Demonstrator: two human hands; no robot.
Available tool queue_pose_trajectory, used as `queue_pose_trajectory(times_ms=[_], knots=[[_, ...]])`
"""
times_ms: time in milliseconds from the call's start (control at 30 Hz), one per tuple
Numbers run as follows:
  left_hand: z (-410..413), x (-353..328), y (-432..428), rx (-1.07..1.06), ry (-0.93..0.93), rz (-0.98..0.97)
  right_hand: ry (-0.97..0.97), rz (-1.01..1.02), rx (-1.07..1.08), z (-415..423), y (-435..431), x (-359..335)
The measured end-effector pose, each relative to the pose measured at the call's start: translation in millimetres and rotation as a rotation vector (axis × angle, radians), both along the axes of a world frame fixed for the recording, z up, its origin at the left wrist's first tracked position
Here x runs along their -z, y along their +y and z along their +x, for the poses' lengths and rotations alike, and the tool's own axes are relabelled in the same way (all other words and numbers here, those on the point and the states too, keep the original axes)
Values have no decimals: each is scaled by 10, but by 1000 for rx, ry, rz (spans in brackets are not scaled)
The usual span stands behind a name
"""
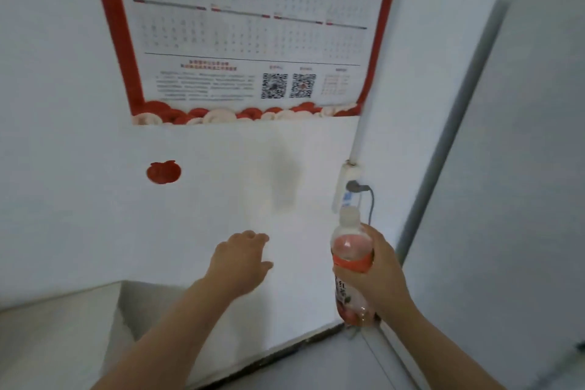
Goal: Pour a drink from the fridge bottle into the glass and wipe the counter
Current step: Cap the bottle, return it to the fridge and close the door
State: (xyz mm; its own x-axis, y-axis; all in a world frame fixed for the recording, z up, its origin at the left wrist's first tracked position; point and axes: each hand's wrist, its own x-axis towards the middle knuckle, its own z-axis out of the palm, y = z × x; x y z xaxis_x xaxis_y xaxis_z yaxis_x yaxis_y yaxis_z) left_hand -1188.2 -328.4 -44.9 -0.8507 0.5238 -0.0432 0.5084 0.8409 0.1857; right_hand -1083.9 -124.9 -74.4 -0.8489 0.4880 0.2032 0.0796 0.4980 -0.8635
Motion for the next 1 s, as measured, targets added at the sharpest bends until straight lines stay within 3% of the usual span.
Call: queue_pose_trajectory(times_ms=[367,667,1000], knots=[[1486,-89,2513,508,-8,22,-8,29,454,2182,1755,-138],[2925,-108,4092,818,-1,59,-12,40,770,3827,2805,-165],[3846,-103,5337,1063,-6,29,-23,13,1016,4726,3595,-123]])
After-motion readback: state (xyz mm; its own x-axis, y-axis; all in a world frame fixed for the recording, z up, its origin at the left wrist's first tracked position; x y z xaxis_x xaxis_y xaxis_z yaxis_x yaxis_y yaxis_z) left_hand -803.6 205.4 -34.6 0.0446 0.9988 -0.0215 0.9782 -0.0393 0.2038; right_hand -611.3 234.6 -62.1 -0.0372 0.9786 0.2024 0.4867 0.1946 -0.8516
